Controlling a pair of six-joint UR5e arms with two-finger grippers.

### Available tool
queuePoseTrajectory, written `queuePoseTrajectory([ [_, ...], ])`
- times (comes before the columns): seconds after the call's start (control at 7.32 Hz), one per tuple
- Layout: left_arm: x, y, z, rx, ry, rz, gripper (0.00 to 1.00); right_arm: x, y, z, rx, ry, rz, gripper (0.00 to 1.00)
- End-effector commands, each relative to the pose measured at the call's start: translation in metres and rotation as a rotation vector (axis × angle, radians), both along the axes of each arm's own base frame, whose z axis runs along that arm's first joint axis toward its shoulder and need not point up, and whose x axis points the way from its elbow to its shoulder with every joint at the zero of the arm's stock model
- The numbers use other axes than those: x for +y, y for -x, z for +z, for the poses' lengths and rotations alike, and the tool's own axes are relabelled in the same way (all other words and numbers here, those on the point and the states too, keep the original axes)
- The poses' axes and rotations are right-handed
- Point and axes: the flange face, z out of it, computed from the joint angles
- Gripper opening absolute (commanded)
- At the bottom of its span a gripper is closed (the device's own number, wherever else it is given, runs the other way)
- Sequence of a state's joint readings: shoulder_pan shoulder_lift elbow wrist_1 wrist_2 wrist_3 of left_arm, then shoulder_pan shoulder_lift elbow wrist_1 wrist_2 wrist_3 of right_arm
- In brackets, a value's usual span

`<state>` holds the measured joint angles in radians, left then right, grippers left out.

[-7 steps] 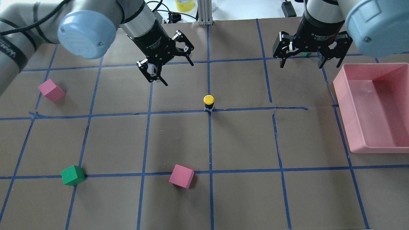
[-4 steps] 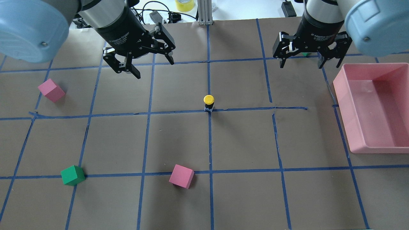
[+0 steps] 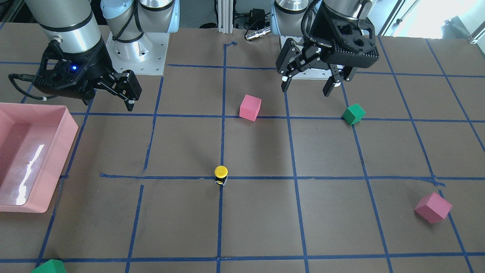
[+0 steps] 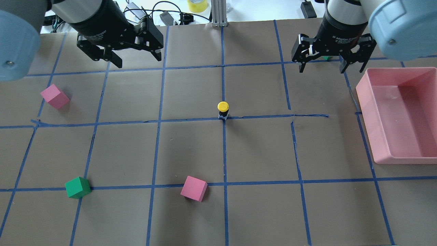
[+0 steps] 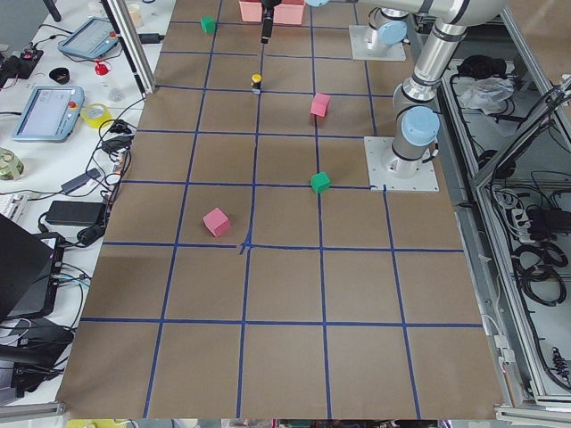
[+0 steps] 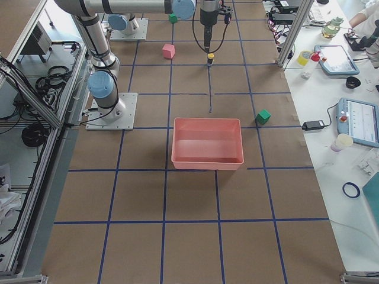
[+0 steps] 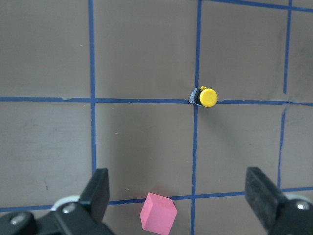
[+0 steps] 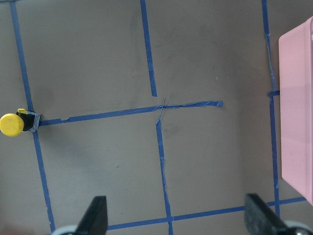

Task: Align button upright

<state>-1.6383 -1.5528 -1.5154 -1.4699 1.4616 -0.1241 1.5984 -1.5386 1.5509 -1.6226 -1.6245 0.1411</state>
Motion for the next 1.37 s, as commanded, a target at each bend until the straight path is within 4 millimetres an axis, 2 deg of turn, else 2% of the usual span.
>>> queuePoseTrajectory([
  [0.0, -0.016, -0.024, -0.019, -0.018, -0.021, 0.029, 1.00, 0.000, 0.000, 0.000, 0.000, 0.000, 0.000, 1.00],
  [0.14, -0.020, -0.032, -0.016, -0.023, -0.022, 0.022, 1.00, 0.000, 0.000, 0.000, 0.000, -0.001, 0.000, 1.00],
  [0.41, -0.013, -0.039, -0.017, -0.090, -0.028, 0.032, 1.00, 0.000, 0.000, 0.000, 0.000, 0.000, 0.000, 1.00],
  [0.68, -0.004, -0.040, -0.028, -0.117, -0.154, 0.024, 1.00, 0.000, 0.000, 0.000, 0.000, 0.000, 0.000, 1.00],
  [1.23, -0.004, -0.039, -0.032, -0.121, -0.161, 0.018, 1.00, 0.000, 0.000, 0.000, 0.000, -0.001, 0.000, 1.00],
])
